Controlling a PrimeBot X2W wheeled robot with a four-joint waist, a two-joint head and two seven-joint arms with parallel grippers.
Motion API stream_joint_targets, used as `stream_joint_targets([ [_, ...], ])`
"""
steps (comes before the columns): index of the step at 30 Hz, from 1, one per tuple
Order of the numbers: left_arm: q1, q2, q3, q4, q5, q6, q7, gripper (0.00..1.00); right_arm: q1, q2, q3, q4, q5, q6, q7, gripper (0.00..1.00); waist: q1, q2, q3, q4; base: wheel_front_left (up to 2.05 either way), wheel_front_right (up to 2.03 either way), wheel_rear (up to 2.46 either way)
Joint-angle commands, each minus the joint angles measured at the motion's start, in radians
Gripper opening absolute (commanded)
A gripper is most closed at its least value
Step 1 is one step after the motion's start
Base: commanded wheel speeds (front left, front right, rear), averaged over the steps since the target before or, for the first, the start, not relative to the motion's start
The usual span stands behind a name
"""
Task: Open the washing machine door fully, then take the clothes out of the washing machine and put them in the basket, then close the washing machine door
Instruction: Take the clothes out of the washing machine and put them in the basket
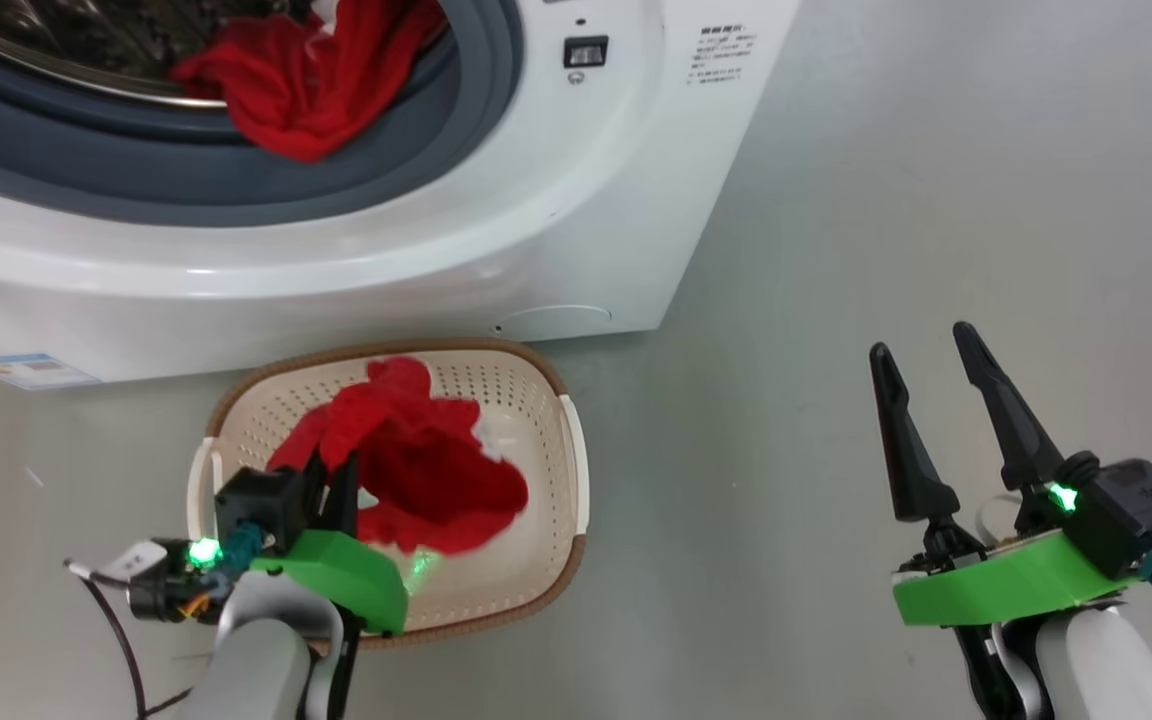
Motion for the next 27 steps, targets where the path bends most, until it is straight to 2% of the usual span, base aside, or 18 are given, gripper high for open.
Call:
stream_joint_targets([
  [1,-0.027,0.017,0.037,-0.006,0.004,-0.009,-0.012,0.0,-0.026,-0.006,0.023,-0.027,-0.008,0.006,-0.006,1.0,0.0,0.0,0.02,-0.011,0.0,0.0,0.0],
  [19,-0.171,-0.017,0.101,0.361,0.012,-0.073,-0.012,0.0,-0.058,-0.006,0.041,-0.027,-0.01,0.006,-0.006,1.0,0.0,0.0,0.108,-0.069,0.0,0.0,0.0],
  [27,-0.243,-0.034,0.104,0.553,-0.006,-0.1,-0.012,0.0,-0.063,-0.006,0.039,-0.033,-0.016,0.006,-0.006,1.0,0.0,0.0,0.145,-0.074,0.0,0.0,0.0],
])
